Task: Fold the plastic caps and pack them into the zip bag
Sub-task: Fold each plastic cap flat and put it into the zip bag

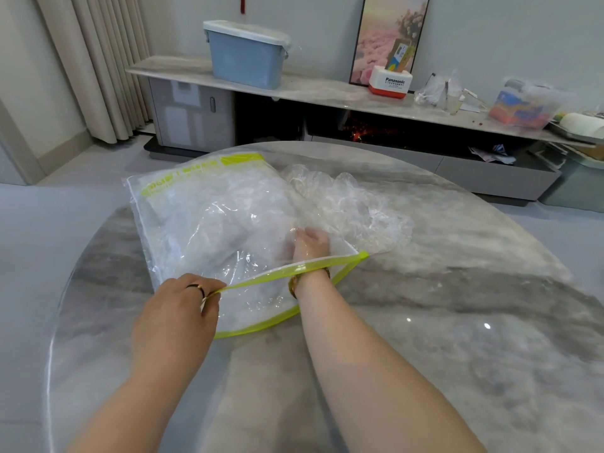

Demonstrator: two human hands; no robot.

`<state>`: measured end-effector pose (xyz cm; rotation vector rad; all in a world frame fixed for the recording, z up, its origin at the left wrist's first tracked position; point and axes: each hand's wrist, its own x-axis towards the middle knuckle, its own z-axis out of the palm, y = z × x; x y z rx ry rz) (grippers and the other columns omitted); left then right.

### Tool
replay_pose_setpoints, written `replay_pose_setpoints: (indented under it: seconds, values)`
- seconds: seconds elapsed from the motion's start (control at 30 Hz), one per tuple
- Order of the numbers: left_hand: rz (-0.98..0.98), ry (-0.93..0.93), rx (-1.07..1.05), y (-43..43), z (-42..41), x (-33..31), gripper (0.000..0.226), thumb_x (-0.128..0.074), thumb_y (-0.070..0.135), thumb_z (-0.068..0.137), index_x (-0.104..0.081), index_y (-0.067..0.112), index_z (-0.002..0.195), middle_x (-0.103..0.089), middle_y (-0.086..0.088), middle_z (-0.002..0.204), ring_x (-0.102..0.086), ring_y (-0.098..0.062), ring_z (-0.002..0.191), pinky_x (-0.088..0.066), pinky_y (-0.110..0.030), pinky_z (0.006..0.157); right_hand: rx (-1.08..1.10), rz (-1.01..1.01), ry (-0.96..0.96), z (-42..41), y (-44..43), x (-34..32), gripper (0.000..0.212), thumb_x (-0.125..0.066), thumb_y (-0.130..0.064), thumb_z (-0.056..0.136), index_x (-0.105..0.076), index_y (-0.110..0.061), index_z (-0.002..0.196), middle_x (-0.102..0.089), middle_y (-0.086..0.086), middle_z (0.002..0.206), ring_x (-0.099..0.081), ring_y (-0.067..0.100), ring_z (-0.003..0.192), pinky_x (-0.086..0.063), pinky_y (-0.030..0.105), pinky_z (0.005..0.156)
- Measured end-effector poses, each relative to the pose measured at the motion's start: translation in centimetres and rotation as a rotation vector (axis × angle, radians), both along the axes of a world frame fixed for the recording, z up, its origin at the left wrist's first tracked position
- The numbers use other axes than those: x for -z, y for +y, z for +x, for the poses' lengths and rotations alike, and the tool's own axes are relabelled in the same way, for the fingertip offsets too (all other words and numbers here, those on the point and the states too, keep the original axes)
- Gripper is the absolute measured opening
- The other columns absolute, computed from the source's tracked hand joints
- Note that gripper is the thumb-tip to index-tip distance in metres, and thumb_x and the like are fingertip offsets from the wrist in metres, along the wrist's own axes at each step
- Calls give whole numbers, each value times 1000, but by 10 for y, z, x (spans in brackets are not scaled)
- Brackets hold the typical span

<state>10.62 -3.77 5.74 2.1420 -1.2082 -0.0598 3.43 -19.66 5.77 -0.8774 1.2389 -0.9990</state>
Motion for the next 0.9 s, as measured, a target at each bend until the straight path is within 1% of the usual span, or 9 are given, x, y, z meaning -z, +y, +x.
replay_pose_setpoints:
  seconds: [0.1, 0.2, 0.3, 0.37, 0.43, 0.5, 0.6, 0.7, 0.9]
  values:
    - [-104, -210, 79, 0, -1, 7, 30, -70, -2, 68, -70, 8, 97, -67, -13, 95, -58, -30, 86, -48, -38, 69, -147, -113, -14, -22, 25, 1, 34, -41, 4, 95, -42, 8, 128, -51, 12, 125, -45, 24, 124, -40, 9, 79]
    - [-210, -349, 206, -4, -18, 10, 41, -43, 24, 74, -53, 17, 113, -65, -14, 108, -44, -22, 96, -34, -33, 89, -126, -285, 89, -62, 44, 11, 33, -36, 13, 90, -59, -10, 87, -59, -4, 87, -60, 3, 85, -45, 7, 70]
    - [-182, -421, 327, -9, -36, 18, 41, -36, 21, 74, -48, 19, 113, -65, -14, 112, -43, -22, 105, -12, -23, 108, 130, -407, 239, -101, 37, 9, 44, -36, 16, 83, -50, -21, 64, -54, 0, 56, -54, 0, 46, -42, 12, 51]
    - [-111, -449, 358, -11, -37, 24, 47, -33, 13, 72, -58, 17, 111, -66, -14, 113, -42, -22, 109, -2, -22, 112, 115, -512, 504, -116, 16, 3, 35, -42, 10, 83, -54, -21, 70, -58, 5, 70, -58, 11, 66, -39, 20, 61]
    - [-36, -476, 343, -12, -30, 33, 52, -29, 8, 68, -71, 9, 98, -66, -15, 111, -42, -22, 110, 1, -23, 113, -133, -565, 843, -124, -13, 5, 28, -46, 2, 87, -60, -13, 105, -58, 11, 113, -52, 22, 107, -35, 21, 85]
    - [20, -505, 280, -11, -19, 38, 52, -27, 9, 66, -74, 4, 87, -68, -15, 108, -45, -23, 108, 2, -23, 112, -450, -619, 1158, -125, -41, 6, 48, -45, -6, 91, -38, -13, 138, -27, 7, 150, -24, 21, 137, -18, 23, 107]
    - [9, -550, 142, -13, -1, 43, 49, -29, 13, 67, -74, 1, 83, -69, -15, 103, -66, -28, 91, -16, -28, 104, -656, -688, 1366, -103, -68, -6, 61, -42, -17, 94, -14, -23, 147, 1, 3, 156, 0, 22, 143, -4, 35, 115]
    - [-62, -588, 53, -17, 13, 48, 46, -31, 15, 71, -73, -2, 81, -70, -17, 98, -67, -27, 83, -29, -36, 82, -763, -648, 1384, -71, -88, -11, 67, -44, -36, 94, -3, -31, 148, 11, -2, 156, 10, 23, 143, 2, 46, 114]
    - [-108, -596, 22, -22, 22, 54, 43, -33, 15, 72, -74, 1, 78, -71, -16, 95, -69, -34, 73, -33, -37, 80, -808, -569, 1405, -73, -89, 4, 52, -33, -46, 96, -26, -27, 143, -12, -3, 154, -8, 21, 142, -6, 47, 113]
